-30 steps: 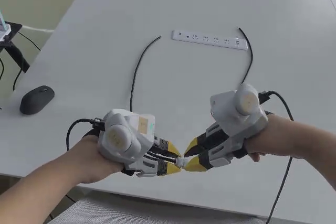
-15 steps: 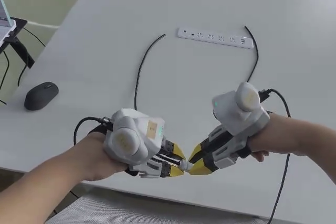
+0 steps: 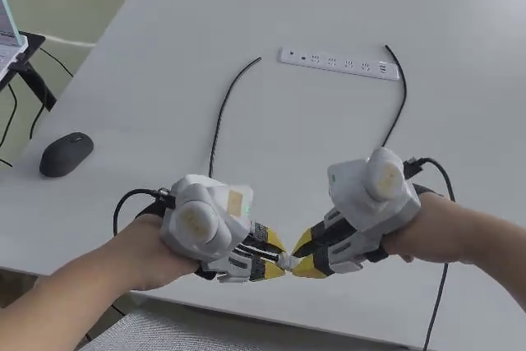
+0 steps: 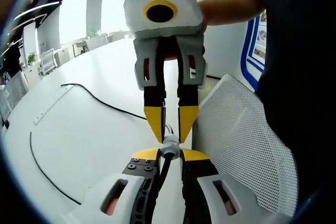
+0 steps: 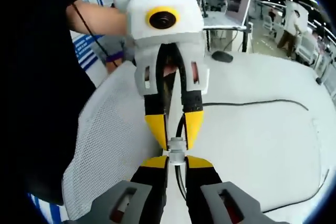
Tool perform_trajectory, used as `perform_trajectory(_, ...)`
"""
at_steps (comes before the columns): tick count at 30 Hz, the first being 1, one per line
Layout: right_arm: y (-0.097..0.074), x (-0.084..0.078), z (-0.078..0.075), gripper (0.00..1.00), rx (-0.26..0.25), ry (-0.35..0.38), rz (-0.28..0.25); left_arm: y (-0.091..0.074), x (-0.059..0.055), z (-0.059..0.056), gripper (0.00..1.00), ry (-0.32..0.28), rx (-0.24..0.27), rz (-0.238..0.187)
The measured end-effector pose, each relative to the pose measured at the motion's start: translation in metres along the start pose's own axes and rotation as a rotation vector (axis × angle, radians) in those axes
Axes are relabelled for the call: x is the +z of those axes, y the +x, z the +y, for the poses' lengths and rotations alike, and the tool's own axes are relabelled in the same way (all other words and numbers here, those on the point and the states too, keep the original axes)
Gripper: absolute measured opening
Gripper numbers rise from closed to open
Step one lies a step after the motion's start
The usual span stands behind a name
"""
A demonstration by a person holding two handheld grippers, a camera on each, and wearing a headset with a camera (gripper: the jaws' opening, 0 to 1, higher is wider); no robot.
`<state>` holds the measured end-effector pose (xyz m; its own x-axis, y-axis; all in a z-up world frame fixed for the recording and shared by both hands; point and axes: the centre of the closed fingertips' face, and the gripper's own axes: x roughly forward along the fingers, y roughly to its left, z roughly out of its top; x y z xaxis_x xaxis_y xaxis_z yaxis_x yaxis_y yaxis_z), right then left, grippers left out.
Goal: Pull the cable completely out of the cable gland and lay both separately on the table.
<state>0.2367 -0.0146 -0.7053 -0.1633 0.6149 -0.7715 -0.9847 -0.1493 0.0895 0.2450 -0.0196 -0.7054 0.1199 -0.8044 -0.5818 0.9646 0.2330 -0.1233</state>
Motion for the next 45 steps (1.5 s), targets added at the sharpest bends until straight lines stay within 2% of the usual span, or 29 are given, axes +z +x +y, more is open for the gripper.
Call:
perform_trajectory(3,-0.002,0.002,-0.001,0.06,-0.122,-0.06,0.015,-0.002,0.004,0.002,0.15,-0.093,0.003,-0.048)
perform_trajectory(6,-0.004,0.004,-0.002,0.06,-0.242,-0.205,0.034,-0.004,0.006,0.003,0.15,-0.12,0.009,-0.066)
perform_trajectory(9,-0.007,0.008,-0.008,0.06,-0.379,-0.236,0.035,-0.007,0.009,0.008,0.15,-0.201,0.02,-0.099)
perform_trajectory(12,-0.009,0.01,-0.011,0.07,-0.498,-0.298,0.042,-0.01,0.011,0.011,0.15,-0.23,0.025,-0.12)
perform_trajectory(15,-0.011,0.014,-0.013,0.07,-0.591,-0.397,0.05,-0.015,0.014,0.014,0.15,-0.292,0.022,-0.146)
perform_trajectory(18,-0.01,0.014,-0.014,0.07,-0.611,-0.389,0.037,-0.015,0.016,0.013,0.15,-0.292,0.026,-0.146)
perform_trajectory(21,-0.01,0.014,-0.015,0.07,-0.604,-0.37,0.033,-0.013,0.015,0.011,0.15,-0.274,0.03,-0.137)
perform_trajectory(27,-0.013,0.018,-0.015,0.08,-0.554,-0.309,-0.015,-0.016,0.015,0.011,0.15,-0.263,0.033,-0.144)
perform_trajectory(29,-0.013,0.019,-0.014,0.08,-0.507,-0.25,-0.034,-0.018,0.015,0.009,0.15,-0.198,0.042,-0.14)
perform_trajectory(32,-0.014,0.022,-0.011,0.09,-0.446,-0.143,-0.078,-0.02,0.015,0.007,0.15,-0.169,0.043,-0.14)
perform_trajectory(35,-0.016,0.019,-0.01,0.13,-0.38,0.049,-0.119,-0.022,0.013,0.007,0.15,-0.121,0.047,-0.123)
perform_trajectory(39,-0.023,0.016,-0.015,0.17,-0.351,0.181,-0.148,-0.027,0.014,0.009,0.15,-0.066,0.063,-0.128)
perform_trajectory(41,-0.027,0.016,-0.018,0.15,-0.345,0.25,-0.176,-0.029,0.016,0.009,0.15,-0.039,0.069,-0.134)
perform_trajectory(45,-0.029,0.014,-0.018,0.12,-0.32,0.382,-0.201,-0.031,0.016,0.005,0.15,0.005,0.051,-0.125)
